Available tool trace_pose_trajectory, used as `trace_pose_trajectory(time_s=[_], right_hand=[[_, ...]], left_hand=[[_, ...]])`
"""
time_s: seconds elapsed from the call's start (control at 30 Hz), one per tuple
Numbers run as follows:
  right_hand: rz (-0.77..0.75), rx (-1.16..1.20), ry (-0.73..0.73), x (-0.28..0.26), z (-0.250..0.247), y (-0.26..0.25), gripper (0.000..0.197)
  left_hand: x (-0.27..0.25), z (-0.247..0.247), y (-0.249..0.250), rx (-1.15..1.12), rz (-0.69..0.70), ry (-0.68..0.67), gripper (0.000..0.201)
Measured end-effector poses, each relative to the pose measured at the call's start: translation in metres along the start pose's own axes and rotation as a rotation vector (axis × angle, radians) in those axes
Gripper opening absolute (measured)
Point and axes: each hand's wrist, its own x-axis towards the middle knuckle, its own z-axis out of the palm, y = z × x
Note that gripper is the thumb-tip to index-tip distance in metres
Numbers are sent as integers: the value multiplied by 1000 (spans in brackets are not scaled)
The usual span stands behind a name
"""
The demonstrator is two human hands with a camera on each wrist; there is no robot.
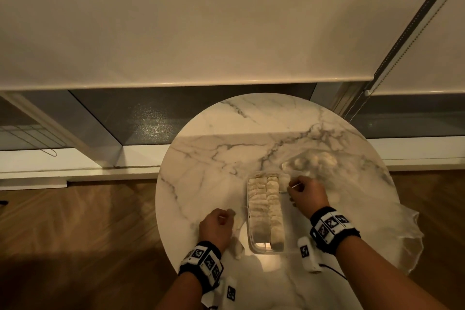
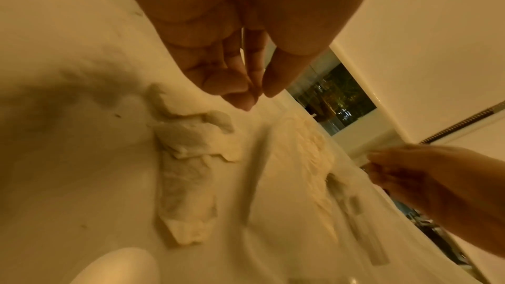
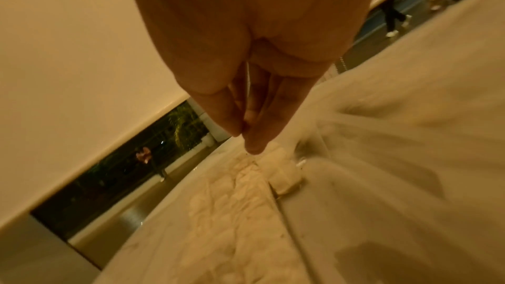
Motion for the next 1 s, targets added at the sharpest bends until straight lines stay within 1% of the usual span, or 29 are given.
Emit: trace_pose_trajectory(time_s=[0.03, 0.1, 0.17, 0.23, 0.37, 0.4, 0.47, 0.5, 0.6, 0.67, 0.77, 0.87, 0.9, 1.0], right_hand=[[31, 89, -14, -8, 1, 1, 6], [81, 187, -46, -25, 6, 0, 7], [93, 200, -81, -38, 11, 0, 7], [71, 146, -113, -45, 17, 4, 8], [31, 32, -159, -54, 24, 13, 11], [24, 15, -168, -56, 26, 15, 11], [14, -9, -176, -61, 28, 17, 11], [10, -25, -180, -62, 28, 17, 11], [-8, -66, -181, -66, 27, 17, 10], [-10, -79, -182, -67, 26, 16, 10], [-5, -67, -180, -67, 25, 15, 10], [-19, -61, -179, -66, 25, 14, 10], [-24, -67, -182, -66, 24, 13, 10], [-50, -56, -186, -65, 24, 7, 9]], left_hand=[[3, -8, -4, 8, -11, 29, 13], [11, -23, -14, 92, -10, 60, 7], [21, -34, -25, 203, 38, 69, 15], [32, -41, -30, 332, 99, 17, 28], [44, -40, -28, 642, 213, -184, 49], [45, -38, -28, 700, 215, -208, 51], [46, -35, -27, 742, 206, -223, 53], [47, -34, -28, 730, 184, -225, 53], [50, -30, -31, 596, 111, -225, 52], [52, -29, -32, 550, 67, -209, 46], [52, -29, -34, 491, 11, -193, 31], [46, -32, -34, 380, -37, -164, 7], [45, -33, -34, 335, -51, -152, 5], [38, -38, -26, 193, -53, -93, 11]])
